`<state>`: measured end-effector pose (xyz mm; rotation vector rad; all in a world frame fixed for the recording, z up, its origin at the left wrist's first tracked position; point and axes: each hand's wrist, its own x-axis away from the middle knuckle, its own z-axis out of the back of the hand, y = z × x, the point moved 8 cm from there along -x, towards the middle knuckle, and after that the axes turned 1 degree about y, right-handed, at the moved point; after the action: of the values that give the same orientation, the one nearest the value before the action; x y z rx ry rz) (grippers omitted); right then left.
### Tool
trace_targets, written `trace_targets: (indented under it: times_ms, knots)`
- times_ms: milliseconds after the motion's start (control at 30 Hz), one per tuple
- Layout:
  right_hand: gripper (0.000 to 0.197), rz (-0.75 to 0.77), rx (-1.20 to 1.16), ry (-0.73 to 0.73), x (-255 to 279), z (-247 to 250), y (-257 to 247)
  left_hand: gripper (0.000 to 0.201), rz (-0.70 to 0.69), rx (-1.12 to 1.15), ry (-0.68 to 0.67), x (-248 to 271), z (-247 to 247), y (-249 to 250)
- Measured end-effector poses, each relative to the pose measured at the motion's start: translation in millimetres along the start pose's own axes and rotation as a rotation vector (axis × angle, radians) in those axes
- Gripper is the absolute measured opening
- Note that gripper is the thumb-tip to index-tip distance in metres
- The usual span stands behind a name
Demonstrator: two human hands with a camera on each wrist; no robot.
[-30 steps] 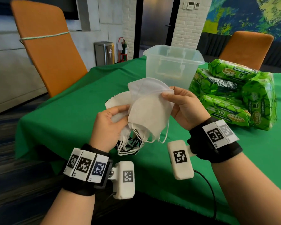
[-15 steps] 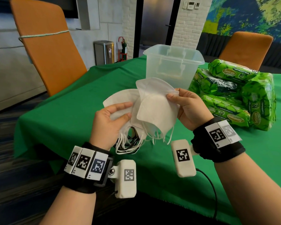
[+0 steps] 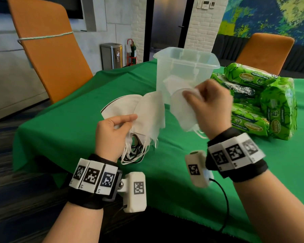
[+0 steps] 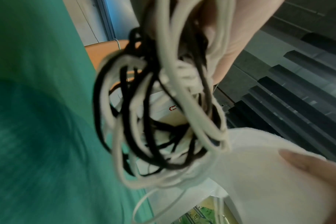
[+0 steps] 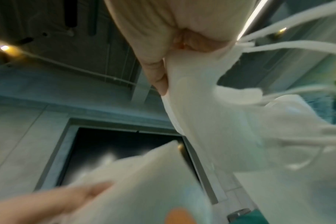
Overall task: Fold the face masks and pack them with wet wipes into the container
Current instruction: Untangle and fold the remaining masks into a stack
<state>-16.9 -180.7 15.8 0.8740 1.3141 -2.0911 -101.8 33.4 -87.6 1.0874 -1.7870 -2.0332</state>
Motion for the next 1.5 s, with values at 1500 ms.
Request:
trace_targets:
  times_ms: [1500]
  knots:
    - [0.014,0.134,-0.184,-0.126,6,-37,-10,0.027,-0.002,0.211,-0.112,4,-8,9]
